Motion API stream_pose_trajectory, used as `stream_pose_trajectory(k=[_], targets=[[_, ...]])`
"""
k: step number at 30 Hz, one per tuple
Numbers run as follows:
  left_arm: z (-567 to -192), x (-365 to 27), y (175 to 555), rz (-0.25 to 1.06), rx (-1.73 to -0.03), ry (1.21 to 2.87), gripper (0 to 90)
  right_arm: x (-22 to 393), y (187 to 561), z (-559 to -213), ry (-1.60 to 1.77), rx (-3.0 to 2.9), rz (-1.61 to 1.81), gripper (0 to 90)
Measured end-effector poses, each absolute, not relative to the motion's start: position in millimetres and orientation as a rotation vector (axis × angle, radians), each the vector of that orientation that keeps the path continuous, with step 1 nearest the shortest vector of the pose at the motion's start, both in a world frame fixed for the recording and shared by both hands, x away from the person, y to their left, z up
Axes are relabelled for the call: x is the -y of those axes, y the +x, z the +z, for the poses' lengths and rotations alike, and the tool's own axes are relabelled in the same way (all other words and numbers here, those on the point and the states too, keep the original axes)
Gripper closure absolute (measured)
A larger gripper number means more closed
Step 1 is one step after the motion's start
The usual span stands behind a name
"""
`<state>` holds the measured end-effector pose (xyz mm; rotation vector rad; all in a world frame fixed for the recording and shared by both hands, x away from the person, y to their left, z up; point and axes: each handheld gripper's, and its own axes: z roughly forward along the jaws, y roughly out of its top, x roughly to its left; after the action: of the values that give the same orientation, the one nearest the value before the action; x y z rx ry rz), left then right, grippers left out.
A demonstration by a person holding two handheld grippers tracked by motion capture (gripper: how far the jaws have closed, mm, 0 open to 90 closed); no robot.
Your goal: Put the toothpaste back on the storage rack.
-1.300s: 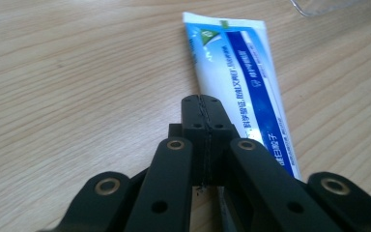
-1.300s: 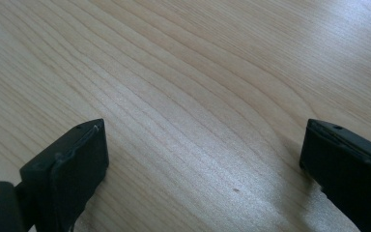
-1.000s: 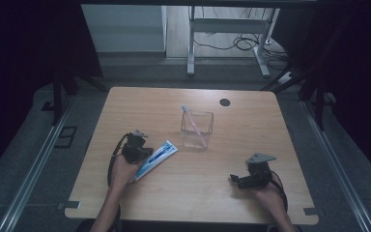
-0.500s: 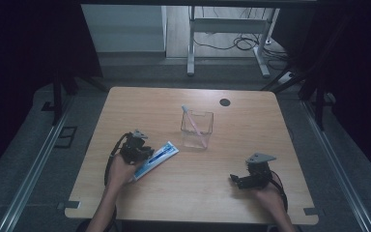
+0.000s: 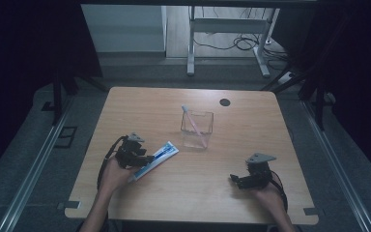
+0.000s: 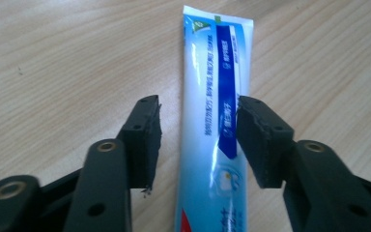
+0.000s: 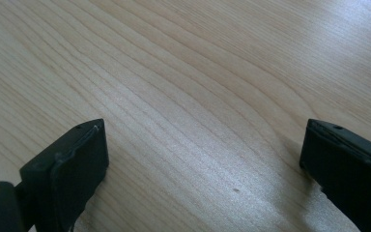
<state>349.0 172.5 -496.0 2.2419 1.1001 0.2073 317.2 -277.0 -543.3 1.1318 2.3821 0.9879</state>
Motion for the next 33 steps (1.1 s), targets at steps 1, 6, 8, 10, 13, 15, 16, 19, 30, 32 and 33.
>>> stream_pose_trajectory(k=[1,6,8,10,13,15,16,19,30,32,33], targets=[[-495,-172,347,0.197,-1.093,2.241,48.1,277,317,-543,1.132,-2.382,0.988,3.3],[-494,-170,341,0.207,-1.057,2.261,39.4,277,317,-543,1.132,-2.382,0.988,3.3],[-494,-169,338,0.182,-1.048,2.274,37.0,277,317,-543,1.132,-2.382,0.988,3.3],[-495,-168,336,0.175,-1.048,2.293,35.3,277,317,-543,1.131,-2.382,0.988,3.3],[-498,-167,337,0.162,-1.06,2.32,34.0,277,317,-543,1.13,-2.382,0.988,3.3],[-501,-166,338,0.156,-1.069,2.345,33.5,277,317,-543,1.13,-2.382,0.989,3.3],[-502,-166,339,0.151,-1.07,2.354,33.5,277,317,-543,1.13,-2.382,0.989,3.3],[-507,-166,342,0.137,-1.08,2.374,33.7,277,317,-543,1.129,-2.382,0.989,3.3],[-512,-158,353,0.113,-1.08,2.458,42.9,277,317,-543,1.13,-2.382,0.989,3.3],[-512,-155,355,0.108,-1.079,2.469,43.5,277,317,-543,1.131,-2.382,0.988,3.3],[-513,-154,357,0.1,-1.08,2.476,44.7,277,317,-543,1.132,-2.382,0.988,3.3]])
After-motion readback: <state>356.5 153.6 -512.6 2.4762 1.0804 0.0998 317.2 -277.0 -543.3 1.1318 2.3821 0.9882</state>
